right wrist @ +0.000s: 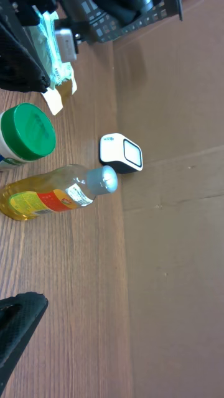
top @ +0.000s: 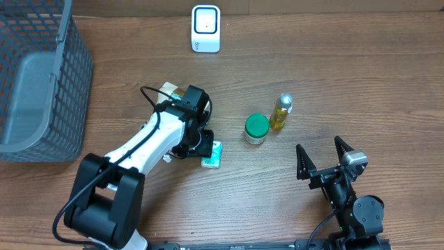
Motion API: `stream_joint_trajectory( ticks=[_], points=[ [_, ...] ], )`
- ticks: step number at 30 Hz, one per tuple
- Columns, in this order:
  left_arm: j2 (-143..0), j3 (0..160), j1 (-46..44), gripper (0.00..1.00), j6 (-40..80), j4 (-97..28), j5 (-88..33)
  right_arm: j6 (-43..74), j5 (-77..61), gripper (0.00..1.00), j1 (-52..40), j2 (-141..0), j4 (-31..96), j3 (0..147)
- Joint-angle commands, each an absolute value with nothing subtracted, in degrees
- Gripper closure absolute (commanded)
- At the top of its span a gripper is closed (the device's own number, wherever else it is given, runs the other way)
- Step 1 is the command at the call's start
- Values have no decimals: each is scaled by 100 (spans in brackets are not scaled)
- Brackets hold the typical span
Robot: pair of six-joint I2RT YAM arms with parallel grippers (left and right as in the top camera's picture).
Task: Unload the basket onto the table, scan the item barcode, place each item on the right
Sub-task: 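Lift the Kleenex pack and rotate it label-side toward the scanner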
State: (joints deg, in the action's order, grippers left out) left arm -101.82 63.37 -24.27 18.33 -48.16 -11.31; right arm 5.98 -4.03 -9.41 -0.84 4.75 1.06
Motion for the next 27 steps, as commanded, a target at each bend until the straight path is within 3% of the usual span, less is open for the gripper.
stream_joint_trajectory(
  ticks=[1,9,13,15,18,22,27],
  points=[
    [-10385,6298,-2434,51,1931,-4779,-1186,578,-351,0,-923,-16,458,47],
    [-10643,6298,-2467,53,1931,-4574,-1186,578,-351,0,-923,-16,460,45],
    [-10718,6298,-2477,73,1931,-4580,-1203,578,-351,0,-923,-16,460,45],
    [-10713,6302,-2469,96,1929,-4584,-1212,578,-351,0,-923,-16,460,47],
    [-10663,6425,-2390,96,1789,-4716,-1457,578,-351,0,-923,-16,460,47],
    [-10471,6761,-2053,96,1203,-4917,-2681,578,-351,0,-926,-16,460,45],
    [-10368,7172,-1374,96,215,-5120,-5758,578,-351,0,-923,-16,458,47]
  ],
)
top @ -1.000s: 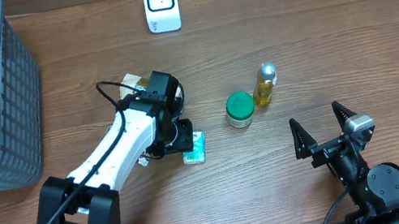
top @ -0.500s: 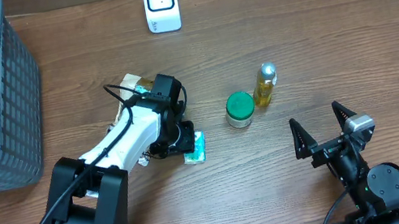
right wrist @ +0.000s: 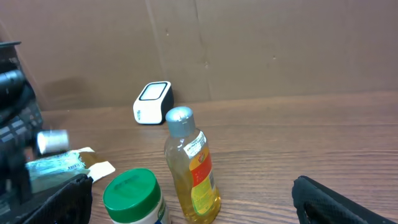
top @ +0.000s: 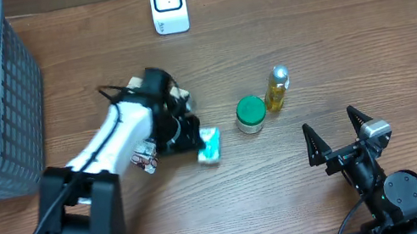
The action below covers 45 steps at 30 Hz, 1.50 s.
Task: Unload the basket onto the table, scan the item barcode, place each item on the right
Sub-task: 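Lift the Kleenex pack and rotate it label-side toward the scanner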
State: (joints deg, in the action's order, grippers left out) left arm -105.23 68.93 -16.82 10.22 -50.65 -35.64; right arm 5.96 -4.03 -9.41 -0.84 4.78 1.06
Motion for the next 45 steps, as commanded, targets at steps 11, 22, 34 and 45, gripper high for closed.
stream_joint_trajectory(
  ticks=[11,22,34,45],
  points=[
    [-10368,7185,-899,96,-301,-5094,-9067,578,-351,0,-926,-16,460,47],
    [-10047,7185,-840,96,-434,-6062,-9070,578,-351,0,-923,-16,458,45],
    [-9030,7185,-786,96,-132,-6149,-9067,578,-351,0,-923,-16,460,47],
    [-8783,7183,-788,96,169,-5863,-8737,578,-351,0,-923,-16,460,47]
  ],
)
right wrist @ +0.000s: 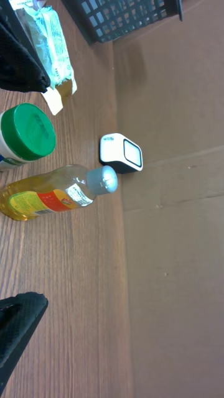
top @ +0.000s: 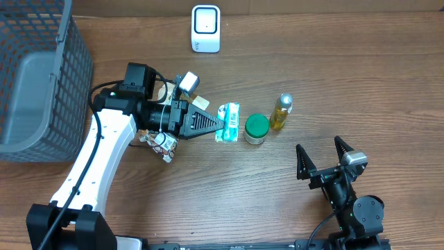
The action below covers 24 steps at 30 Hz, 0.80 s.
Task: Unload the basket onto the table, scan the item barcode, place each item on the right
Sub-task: 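Lift the Kleenex pack and rotate it label-side toward the scanner, then raise the Kleenex pack to the white scanner and hold it there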
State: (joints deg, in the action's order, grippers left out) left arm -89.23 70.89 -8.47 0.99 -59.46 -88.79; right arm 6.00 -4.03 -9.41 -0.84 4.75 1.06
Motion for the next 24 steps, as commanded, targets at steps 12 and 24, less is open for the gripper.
stream_joint_trajectory(
  ticks=[12,24],
  points=[
    [-8785,7185,-823,96,2279,-5739,-2460,578,-351,0,-923,-16,458,47],
    [-9268,10049,-827,96,2171,-6871,-1763,578,-351,0,-923,-16,460,47]
  ],
)
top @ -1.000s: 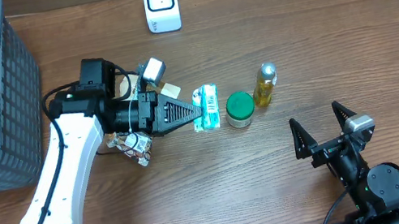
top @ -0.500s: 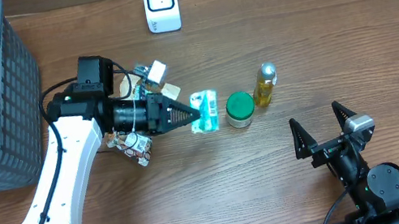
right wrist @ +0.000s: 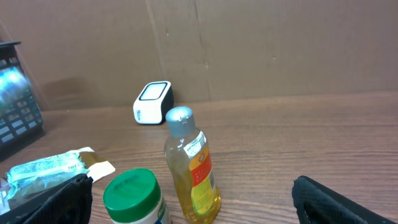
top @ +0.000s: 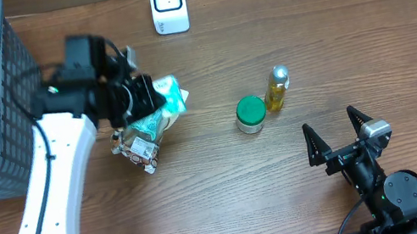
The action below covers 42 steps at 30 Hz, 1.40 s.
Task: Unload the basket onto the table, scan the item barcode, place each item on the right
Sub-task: 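Raise the Kleenex pack to the white scanner and hold it there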
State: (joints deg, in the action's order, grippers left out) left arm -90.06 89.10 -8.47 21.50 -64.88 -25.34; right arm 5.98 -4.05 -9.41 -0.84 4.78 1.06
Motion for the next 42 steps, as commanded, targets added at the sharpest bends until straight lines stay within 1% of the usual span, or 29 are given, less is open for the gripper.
stream_joint_trajectory(
  ticks=[1,6,8,10,13,18,25,30,35,42],
  points=[
    [-9485,10610,-827,96,2108,-7199,-1621,578,-351,0,-923,-16,460,47],
    [-10796,13310,-829,96,1881,-8486,-1208,578,-351,0,-923,-16,460,45],
    [-11288,14099,-847,96,1883,-8586,-792,578,-351,0,-923,-16,460,47],
    [-11686,14571,-897,96,1883,-8372,-244,578,-351,0,-923,-16,460,45],
    [-12064,14678,-1061,96,1883,-7738,681,578,-351,0,-923,-16,460,47],
    [-12707,14676,-1599,96,1721,-6792,2137,578,-351,0,-926,-16,460,45],
    [-13758,14676,-2226,96,510,-5221,3699,578,-351,0,-923,-16,458,45],
    [-14484,14676,-2410,96,-355,-4080,4744,578,-351,0,-923,-16,460,45],
    [-14940,14676,-2401,96,-899,-3531,4864,578,-351,0,-923,-16,458,47],
    [-15141,14671,-2388,96,-987,-3380,4622,578,-351,0,-923,-16,460,47]
  ],
)
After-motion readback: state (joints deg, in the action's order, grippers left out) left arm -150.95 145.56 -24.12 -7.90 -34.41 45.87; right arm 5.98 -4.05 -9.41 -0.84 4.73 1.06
